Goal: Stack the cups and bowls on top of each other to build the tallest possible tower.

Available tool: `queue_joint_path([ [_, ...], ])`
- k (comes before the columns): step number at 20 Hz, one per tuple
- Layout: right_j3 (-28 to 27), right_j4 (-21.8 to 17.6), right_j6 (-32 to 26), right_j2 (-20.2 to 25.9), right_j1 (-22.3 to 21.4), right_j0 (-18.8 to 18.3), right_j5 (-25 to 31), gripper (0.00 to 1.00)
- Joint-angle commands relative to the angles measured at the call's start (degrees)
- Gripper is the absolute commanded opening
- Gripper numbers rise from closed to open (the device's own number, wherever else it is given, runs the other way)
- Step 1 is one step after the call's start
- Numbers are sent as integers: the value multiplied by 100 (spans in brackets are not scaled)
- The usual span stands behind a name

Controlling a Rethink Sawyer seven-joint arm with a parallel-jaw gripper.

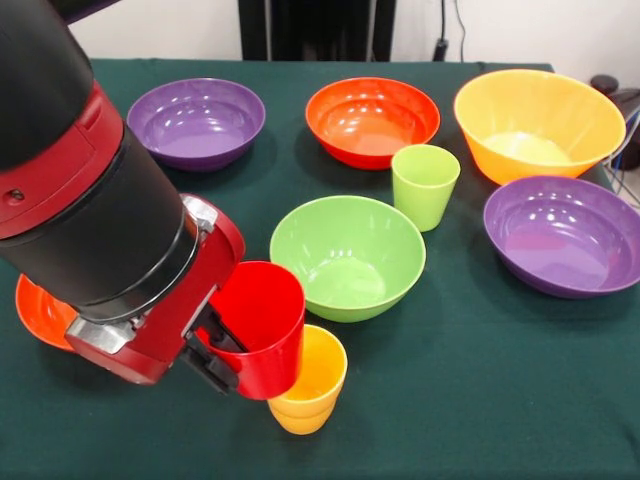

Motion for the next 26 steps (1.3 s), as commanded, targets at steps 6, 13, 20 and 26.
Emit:
queue_joint_path([
  [6, 116, 438, 297, -1384, -57, -22, -456, 0],
  [13, 130, 766, 453, -1573, -71, 34, -594, 0],
  [20, 40, 957, 523, -1665, -64, 148, -695, 0],
  [26, 31, 1043, 469, -1725, -59, 140, -753, 0],
])
